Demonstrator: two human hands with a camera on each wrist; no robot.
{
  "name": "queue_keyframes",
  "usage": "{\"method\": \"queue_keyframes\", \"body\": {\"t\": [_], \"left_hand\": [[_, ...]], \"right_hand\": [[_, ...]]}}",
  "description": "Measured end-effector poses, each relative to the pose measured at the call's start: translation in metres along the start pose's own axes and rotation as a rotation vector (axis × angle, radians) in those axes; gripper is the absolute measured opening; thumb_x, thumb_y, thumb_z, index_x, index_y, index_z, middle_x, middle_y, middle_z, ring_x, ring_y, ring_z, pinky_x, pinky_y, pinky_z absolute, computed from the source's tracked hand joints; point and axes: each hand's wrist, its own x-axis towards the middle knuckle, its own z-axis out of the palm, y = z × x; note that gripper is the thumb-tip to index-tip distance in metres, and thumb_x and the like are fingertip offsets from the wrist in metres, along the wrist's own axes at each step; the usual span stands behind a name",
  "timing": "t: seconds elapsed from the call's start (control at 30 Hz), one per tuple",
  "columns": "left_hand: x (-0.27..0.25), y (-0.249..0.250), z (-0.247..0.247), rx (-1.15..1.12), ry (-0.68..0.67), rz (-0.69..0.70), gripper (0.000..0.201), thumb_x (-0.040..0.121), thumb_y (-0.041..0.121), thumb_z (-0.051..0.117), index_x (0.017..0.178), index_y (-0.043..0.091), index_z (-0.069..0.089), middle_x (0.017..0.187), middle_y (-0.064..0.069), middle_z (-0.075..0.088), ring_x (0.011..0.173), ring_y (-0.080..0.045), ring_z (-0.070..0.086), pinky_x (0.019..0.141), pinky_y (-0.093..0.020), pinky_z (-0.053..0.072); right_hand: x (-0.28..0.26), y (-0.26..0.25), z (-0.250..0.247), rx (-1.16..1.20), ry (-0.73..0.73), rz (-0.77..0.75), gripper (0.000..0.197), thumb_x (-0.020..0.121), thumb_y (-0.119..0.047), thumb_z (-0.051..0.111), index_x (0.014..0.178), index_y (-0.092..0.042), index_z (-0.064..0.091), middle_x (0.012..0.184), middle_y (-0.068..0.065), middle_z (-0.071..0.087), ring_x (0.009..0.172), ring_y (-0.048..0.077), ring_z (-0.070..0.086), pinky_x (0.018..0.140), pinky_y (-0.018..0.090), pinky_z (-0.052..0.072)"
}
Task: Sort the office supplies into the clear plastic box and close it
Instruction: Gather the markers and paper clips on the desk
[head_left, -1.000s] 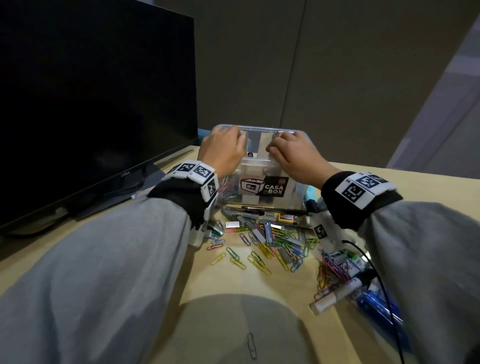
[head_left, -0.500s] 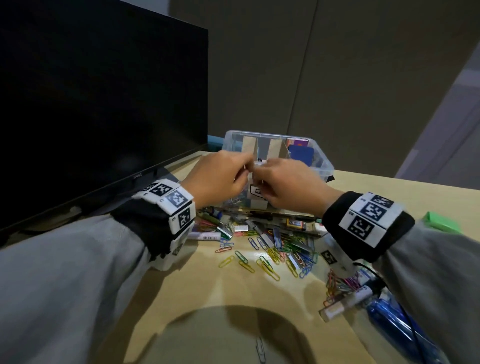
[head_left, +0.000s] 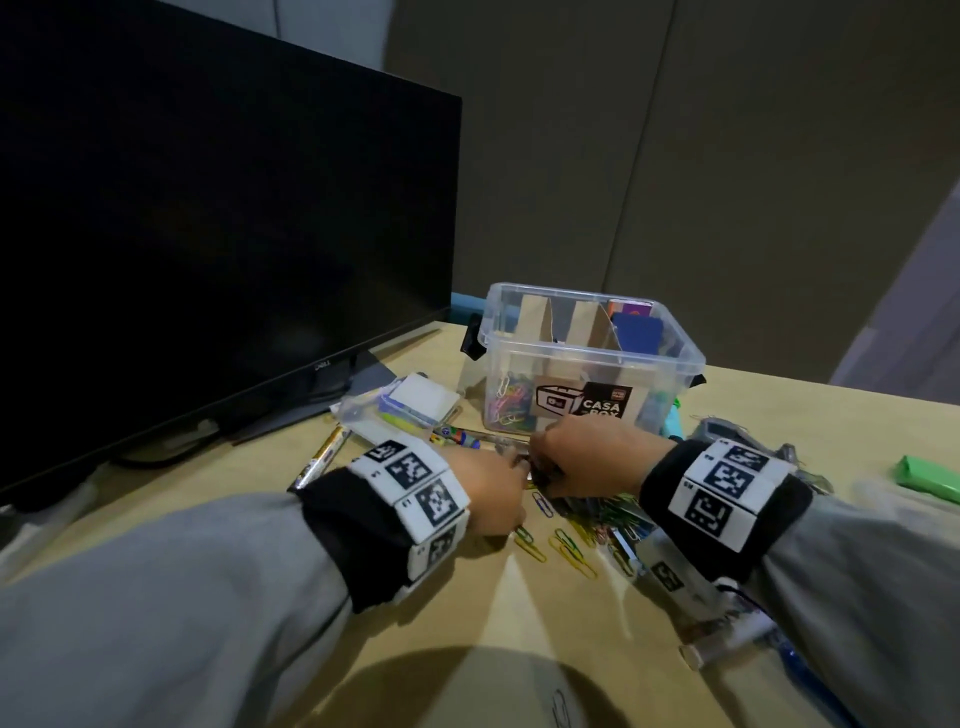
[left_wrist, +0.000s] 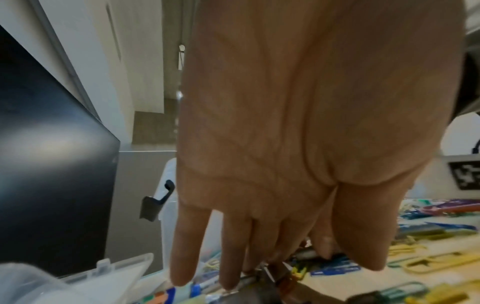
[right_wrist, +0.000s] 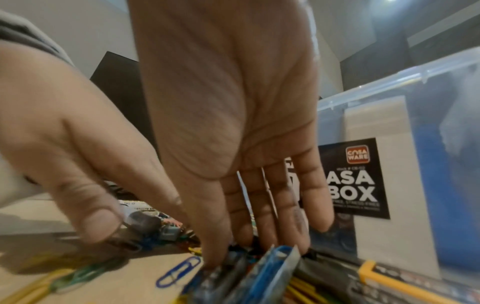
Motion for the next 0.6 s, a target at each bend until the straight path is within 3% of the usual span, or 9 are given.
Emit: {"method": "queue_keyframes", "body": {"t": [0.1, 0.2, 0.27, 0.3, 0.4, 0.5, 0.6], "left_hand": [[-0.001, 0.012, 0.000, 0.050, -0.056, -0.040, 0.066, 0.106, 0.030, 0.032, 0.156, 0.010, -0.006, 0.163, -0.014, 0.003, 0.140, -0.035, 0.033, 0.107, -0.047, 0.035], [-0.002, 0.015, -0.001, 0.043, -0.072, -0.027, 0.066, 0.105, 0.027, 0.034, 0.156, 0.011, -0.004, 0.163, -0.013, 0.008, 0.133, -0.034, 0.042, 0.098, -0.043, 0.041], [-0.003, 0.010, -0.005, -0.004, -0.064, 0.014, 0.061, 0.105, 0.026, 0.035, 0.156, 0.012, 0.006, 0.161, -0.013, 0.015, 0.124, -0.032, 0.048, 0.090, -0.038, 0.041], [-0.005, 0.007, -0.009, -0.038, -0.043, 0.037, 0.056, 0.104, 0.026, 0.036, 0.154, 0.012, 0.016, 0.157, -0.013, 0.027, 0.114, -0.029, 0.052, 0.084, -0.035, 0.039], [-0.012, -0.007, -0.020, -0.115, 0.062, 0.068, 0.034, 0.102, 0.026, 0.040, 0.132, 0.013, 0.048, 0.120, -0.010, 0.059, 0.092, -0.022, 0.055, 0.076, -0.031, 0.042], [-0.017, -0.027, -0.031, -0.132, 0.201, -0.014, 0.025, 0.100, 0.024, 0.044, 0.120, 0.014, 0.056, 0.108, -0.006, 0.061, 0.094, -0.020, 0.058, 0.077, -0.029, 0.045], [-0.017, -0.051, -0.039, -0.101, 0.252, -0.201, 0.022, 0.099, 0.023, 0.048, 0.112, 0.010, 0.060, 0.097, -0.005, 0.059, 0.086, -0.019, 0.055, 0.070, -0.027, 0.040]], "right_hand": [[0.004, 0.001, 0.003, 0.003, -0.008, 0.025, 0.026, 0.095, -0.031, 0.053, 0.113, -0.016, 0.064, 0.105, 0.004, 0.065, 0.094, 0.023, 0.064, 0.083, 0.036, 0.056], [0.006, 0.003, 0.004, 0.027, 0.025, 0.054, 0.029, 0.093, -0.038, 0.055, 0.106, -0.015, 0.065, 0.098, 0.003, 0.066, 0.089, 0.021, 0.065, 0.080, 0.036, 0.057], [0.006, 0.003, 0.003, 0.043, 0.038, 0.067, 0.032, 0.092, -0.044, 0.057, 0.107, -0.016, 0.063, 0.097, 0.002, 0.065, 0.087, 0.019, 0.064, 0.078, 0.033, 0.057], [0.006, 0.003, 0.003, 0.049, 0.044, 0.069, 0.032, 0.092, -0.044, 0.057, 0.108, -0.016, 0.062, 0.097, 0.002, 0.065, 0.088, 0.018, 0.063, 0.079, 0.032, 0.056], [0.007, 0.003, 0.003, 0.041, 0.070, 0.067, 0.029, 0.096, -0.038, 0.054, 0.111, -0.015, 0.062, 0.097, 0.001, 0.065, 0.088, 0.019, 0.064, 0.080, 0.033, 0.056], [0.009, 0.004, 0.003, 0.020, 0.085, 0.077, 0.028, 0.097, -0.035, 0.051, 0.111, -0.014, 0.063, 0.098, 0.003, 0.065, 0.088, 0.021, 0.063, 0.078, 0.032, 0.055], [0.009, 0.003, 0.002, -0.004, 0.113, 0.073, 0.029, 0.097, -0.036, 0.051, 0.110, -0.013, 0.061, 0.096, 0.002, 0.064, 0.085, 0.021, 0.062, 0.076, 0.032, 0.056]]}}
